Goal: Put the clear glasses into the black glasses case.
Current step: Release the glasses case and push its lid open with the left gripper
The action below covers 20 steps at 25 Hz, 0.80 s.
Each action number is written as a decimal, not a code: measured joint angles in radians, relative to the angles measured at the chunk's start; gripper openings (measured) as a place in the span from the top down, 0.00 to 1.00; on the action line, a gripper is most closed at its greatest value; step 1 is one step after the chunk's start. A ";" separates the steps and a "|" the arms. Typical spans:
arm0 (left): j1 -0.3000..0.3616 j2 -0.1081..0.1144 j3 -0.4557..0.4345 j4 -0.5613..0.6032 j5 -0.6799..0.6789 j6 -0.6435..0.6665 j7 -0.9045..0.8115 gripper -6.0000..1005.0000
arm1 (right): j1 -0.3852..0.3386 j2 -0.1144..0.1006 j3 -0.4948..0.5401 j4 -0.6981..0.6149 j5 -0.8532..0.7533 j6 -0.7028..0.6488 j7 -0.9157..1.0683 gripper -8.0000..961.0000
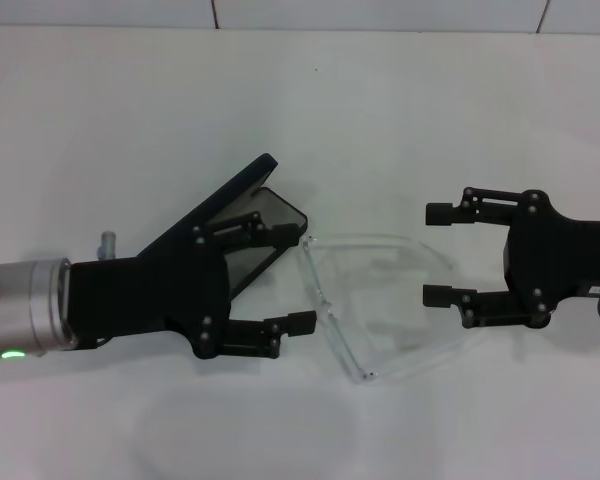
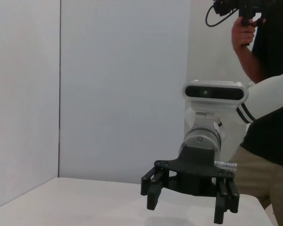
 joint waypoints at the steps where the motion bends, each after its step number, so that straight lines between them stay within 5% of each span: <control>1: 0.001 0.001 -0.002 0.000 0.000 0.002 0.000 0.12 | 0.000 0.000 0.000 0.000 0.000 0.000 0.000 0.21; 15: 0.029 -0.007 -0.078 0.000 -0.001 0.002 -0.002 0.12 | -0.006 0.003 0.000 0.002 0.000 0.008 -0.002 0.21; 20: 0.002 0.016 -0.172 0.093 0.023 -0.073 -0.272 0.12 | -0.006 0.000 0.000 0.002 0.000 0.016 0.003 0.21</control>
